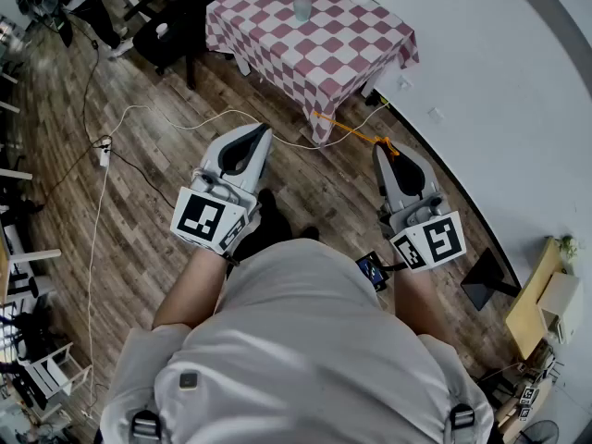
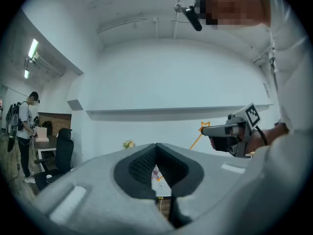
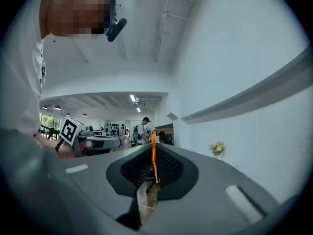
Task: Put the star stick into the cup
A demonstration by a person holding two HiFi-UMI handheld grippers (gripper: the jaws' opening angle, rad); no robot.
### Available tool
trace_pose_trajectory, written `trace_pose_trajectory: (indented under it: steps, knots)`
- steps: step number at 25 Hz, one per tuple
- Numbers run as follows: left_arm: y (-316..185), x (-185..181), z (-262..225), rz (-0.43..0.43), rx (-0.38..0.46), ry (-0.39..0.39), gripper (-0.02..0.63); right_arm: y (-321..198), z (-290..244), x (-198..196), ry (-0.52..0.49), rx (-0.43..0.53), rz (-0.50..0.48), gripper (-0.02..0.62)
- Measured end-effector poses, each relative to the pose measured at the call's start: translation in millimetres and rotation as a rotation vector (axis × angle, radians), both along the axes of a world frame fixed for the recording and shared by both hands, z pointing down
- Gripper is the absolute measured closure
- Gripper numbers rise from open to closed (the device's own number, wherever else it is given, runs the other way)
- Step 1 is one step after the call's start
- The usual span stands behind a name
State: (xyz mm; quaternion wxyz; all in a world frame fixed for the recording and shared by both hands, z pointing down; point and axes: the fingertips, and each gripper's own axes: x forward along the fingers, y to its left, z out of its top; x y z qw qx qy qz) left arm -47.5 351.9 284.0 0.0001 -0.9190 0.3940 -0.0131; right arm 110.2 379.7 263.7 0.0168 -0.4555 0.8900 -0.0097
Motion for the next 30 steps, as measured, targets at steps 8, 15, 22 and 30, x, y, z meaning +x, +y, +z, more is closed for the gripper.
trace_pose_trajectory:
  steps: [8, 15, 22, 30]
  knots:
    - [-22.4, -12.4, 3.6, -0.018, -0.006, 0.002, 0.606, -22.2, 5.9, -4.8, 0.009, -0.009, 0.002, 0.568]
    - [-51.1, -27.7, 12.5, -0.019, -0.022, 0.007, 0.606, -52.2, 10.2, -18.7, 0.014, -0.015, 0.003, 0.568]
    - [-102.5, -57.9, 17.4, -0.018, -0.025, 0.022, 0.606, -105.0, 10.4, -50.7, 0.03, -0.01, -0.003, 0.568]
    - [-170.7, -115.6, 6.8, -0.002, -0.015, 0.045, 0.606, -173.1, -0.9, -112.8, 0.053, -0.006, -0.007, 0.568]
